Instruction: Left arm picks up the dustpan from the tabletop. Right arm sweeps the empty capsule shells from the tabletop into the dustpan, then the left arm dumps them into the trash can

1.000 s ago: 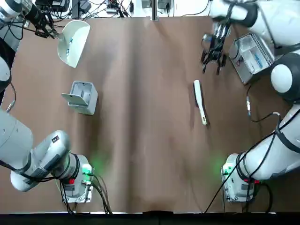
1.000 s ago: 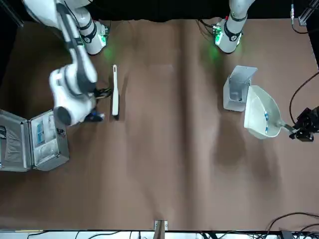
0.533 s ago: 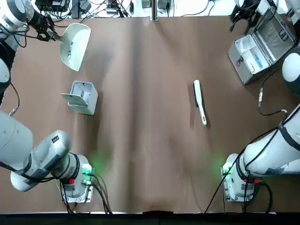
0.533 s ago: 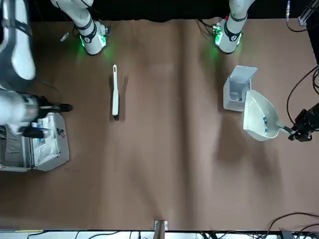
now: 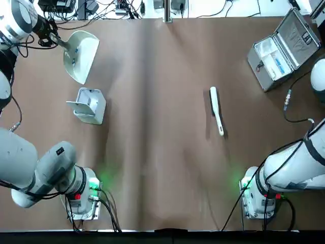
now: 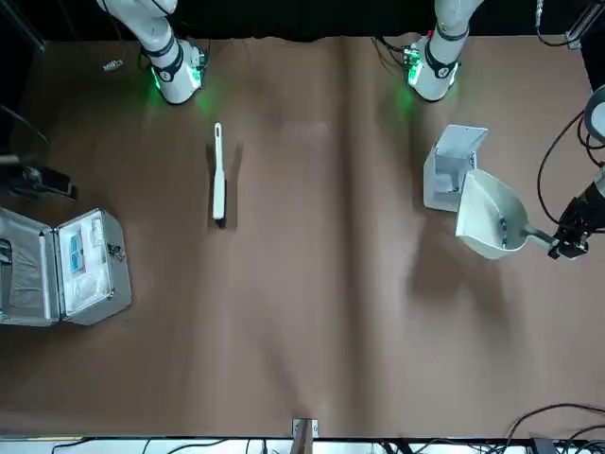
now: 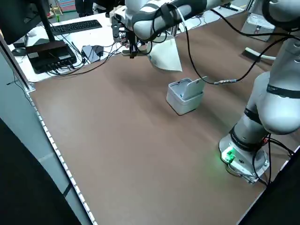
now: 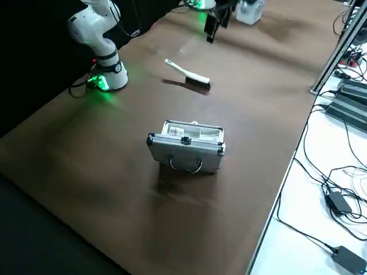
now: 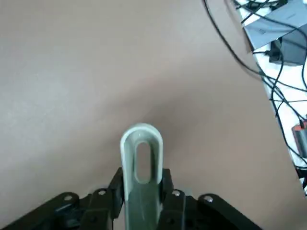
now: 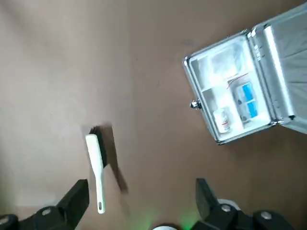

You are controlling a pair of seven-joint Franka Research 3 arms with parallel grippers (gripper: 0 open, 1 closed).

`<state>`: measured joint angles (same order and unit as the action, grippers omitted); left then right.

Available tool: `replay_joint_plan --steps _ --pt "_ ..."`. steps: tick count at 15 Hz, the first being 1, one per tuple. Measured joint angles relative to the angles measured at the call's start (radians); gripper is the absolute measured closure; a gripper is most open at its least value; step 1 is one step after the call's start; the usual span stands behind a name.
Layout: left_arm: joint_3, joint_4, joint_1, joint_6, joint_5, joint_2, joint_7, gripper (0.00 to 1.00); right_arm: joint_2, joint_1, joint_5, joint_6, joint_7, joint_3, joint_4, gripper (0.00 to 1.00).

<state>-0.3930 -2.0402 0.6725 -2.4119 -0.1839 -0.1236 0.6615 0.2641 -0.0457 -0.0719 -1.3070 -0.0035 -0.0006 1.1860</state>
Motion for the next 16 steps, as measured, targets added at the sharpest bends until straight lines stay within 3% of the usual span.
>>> replay_joint_plan --steps 3,6,11,16 --pt "0.001 -0.075 0.0 -0.084 0.0 0.044 -0.001 0.66 -0.119 0.0 0.002 0.008 0.0 0.002 -0.005 0.02" --pt "0.003 -0.106 0.003 -0.114 0.0 0.059 -0.001 0.66 -0.186 0.001 0.003 -0.083 0.0 0.005 0.085 0.02" --pt "0.003 -0.142 0.031 -0.162 -0.018 0.082 -0.001 0.66 -0.21 0.022 0.028 -0.184 -0.005 0.015 0.215 0.02" --pt "-0.03 -0.169 0.071 -0.197 -0.066 0.086 -0.007 0.66 -0.226 0.025 0.034 -0.234 -0.005 0.016 0.248 0.02"
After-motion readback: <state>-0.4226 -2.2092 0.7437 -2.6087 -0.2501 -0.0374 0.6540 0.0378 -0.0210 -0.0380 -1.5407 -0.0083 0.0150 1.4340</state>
